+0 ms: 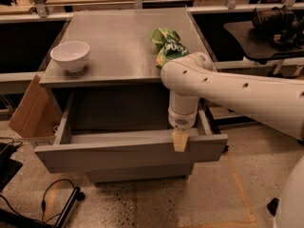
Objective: Open top drawer
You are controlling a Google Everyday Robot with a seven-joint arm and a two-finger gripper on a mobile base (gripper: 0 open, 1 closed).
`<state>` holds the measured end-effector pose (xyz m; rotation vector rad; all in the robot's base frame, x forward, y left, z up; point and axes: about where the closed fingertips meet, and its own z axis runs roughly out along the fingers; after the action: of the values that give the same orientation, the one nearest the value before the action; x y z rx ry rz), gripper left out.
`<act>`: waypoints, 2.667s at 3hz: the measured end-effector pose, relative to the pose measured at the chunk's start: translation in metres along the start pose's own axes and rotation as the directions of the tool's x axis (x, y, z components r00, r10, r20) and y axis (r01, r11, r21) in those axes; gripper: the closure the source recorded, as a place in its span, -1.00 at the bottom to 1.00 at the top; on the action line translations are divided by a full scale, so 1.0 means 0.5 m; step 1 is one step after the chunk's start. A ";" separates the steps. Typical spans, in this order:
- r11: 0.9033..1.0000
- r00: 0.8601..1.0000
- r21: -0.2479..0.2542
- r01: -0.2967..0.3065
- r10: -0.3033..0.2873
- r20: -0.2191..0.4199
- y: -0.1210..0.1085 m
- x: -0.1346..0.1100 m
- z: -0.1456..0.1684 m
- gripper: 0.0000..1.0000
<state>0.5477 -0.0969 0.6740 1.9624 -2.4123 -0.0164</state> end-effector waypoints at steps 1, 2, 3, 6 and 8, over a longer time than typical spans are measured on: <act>1.000 1.000 -0.002 0.000 0.000 -0.001 0.001 0.001 0.002 0.25; 1.000 1.000 -0.004 0.000 -0.001 -0.003 0.002 0.002 0.005 -0.37; 1.000 1.000 -0.006 0.000 0.000 -0.004 0.003 0.003 0.007 -0.83; 0.995 0.997 0.085 -0.056 0.061 -0.053 0.053 0.058 -0.163 -0.49; 0.973 0.998 0.223 0.052 -0.058 0.019 -0.058 0.100 -0.186 0.59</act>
Offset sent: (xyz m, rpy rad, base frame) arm -0.0004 -0.0002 -0.0008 -0.0007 0.0015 0.0001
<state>0.5690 -0.1505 0.7671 2.1310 -2.4709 0.2399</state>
